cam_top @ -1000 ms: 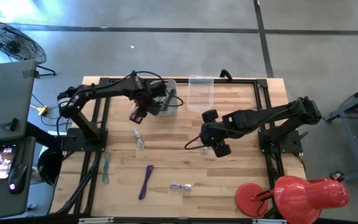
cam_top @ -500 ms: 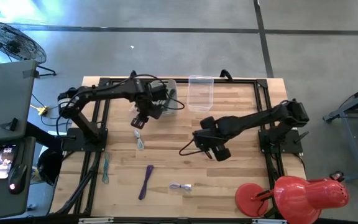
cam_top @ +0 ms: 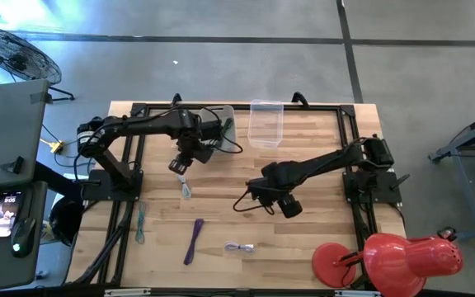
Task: Pick & Place USB Port
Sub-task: Put the white charger cable into the transparent bin
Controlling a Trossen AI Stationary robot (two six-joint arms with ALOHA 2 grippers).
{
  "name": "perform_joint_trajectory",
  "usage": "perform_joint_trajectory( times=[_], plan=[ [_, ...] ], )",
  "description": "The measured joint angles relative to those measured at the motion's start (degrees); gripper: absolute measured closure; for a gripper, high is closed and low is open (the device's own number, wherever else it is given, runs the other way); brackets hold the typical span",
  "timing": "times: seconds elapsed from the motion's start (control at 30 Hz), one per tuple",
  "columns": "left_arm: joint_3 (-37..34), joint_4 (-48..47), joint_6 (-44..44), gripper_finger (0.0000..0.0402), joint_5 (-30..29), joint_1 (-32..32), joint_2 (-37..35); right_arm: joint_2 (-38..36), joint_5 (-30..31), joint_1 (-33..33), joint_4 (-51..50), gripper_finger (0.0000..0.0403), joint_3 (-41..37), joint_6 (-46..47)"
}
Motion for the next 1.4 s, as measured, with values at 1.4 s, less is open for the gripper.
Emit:
perform_joint_trajectory(
  times=[1.4],
  plan=[
    [-32.57, 27.37, -7.39, 0.0247, 5.33, 0.0, -49.15, 0.3, 6.41, -2.78, 17.23, 0.0203, -11.65, -7.35]
  ],
)
